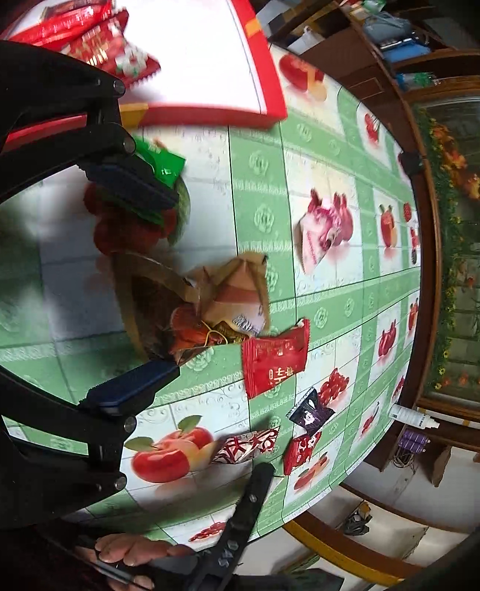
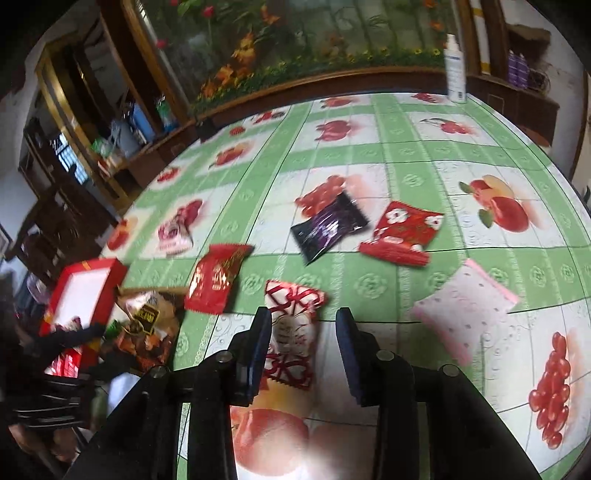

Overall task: Organize snacks
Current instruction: 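Grasp the brown-gold bag with left while right grasps the red-white heart packet, then carry the brown-gold bag over the tray with left while right holds the heart packet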

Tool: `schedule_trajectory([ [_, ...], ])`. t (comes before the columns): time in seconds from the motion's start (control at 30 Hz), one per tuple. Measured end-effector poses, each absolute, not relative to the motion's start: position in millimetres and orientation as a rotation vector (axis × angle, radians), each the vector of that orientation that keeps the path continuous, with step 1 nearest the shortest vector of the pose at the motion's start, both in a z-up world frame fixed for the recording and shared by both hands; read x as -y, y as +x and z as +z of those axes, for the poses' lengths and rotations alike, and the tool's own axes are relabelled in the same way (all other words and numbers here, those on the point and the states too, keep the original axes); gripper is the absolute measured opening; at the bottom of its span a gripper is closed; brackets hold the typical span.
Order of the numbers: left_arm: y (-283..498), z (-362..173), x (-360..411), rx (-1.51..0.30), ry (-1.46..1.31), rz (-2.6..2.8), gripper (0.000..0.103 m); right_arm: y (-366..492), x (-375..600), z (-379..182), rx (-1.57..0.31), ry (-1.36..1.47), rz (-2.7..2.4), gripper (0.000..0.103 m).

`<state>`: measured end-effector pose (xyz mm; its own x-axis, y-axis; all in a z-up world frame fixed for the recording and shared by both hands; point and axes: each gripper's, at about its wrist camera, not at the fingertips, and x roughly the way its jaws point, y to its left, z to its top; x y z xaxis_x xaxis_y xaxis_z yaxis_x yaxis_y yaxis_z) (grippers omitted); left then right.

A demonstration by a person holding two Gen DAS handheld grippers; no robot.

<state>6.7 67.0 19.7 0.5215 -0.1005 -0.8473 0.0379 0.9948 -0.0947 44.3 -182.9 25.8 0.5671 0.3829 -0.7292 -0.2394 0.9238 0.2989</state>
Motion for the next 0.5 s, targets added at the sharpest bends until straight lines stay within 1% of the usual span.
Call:
schedule_trajectory([
  [0.03,8.3,19.2,-65.9,-1.019,-0.073,-0.079,0.083,45.9,187.5,26.0,-0.899,0.198,0.37,0.041],
  [0.07,12.5,18.5,-64.5,-1.016,-0.077,-0.074,0.083,48.1,192.5,25.0,-0.909,0.232,0.377,0.045],
  [0.13,17.5,17.3,-62.5,-1.021,-0.079,-0.069,0.083,51.9,195.0,21.5,-0.935,0.273,0.395,0.045],
  [0.27,23.2,12.0,-61.4,-1.049,-0.11,-0.083,0.083,51.3,172.2,16.0,-0.971,0.187,0.416,0.045],
  [0.3,24.0,10.4,-61.7,-1.056,-0.13,-0.09,0.083,50.4,164.4,14.1,-0.975,0.149,0.408,0.047],
  [0.37,24.9,9.7,-62.8,-1.061,-0.165,-0.102,0.083,49.5,154.6,9.6,-0.975,0.095,0.364,0.049],
  [0.5,26.1,10.9,-64.9,-1.054,-0.228,-0.084,0.083,48.9,148.5,4.9,-0.943,0.066,0.326,0.049],
])
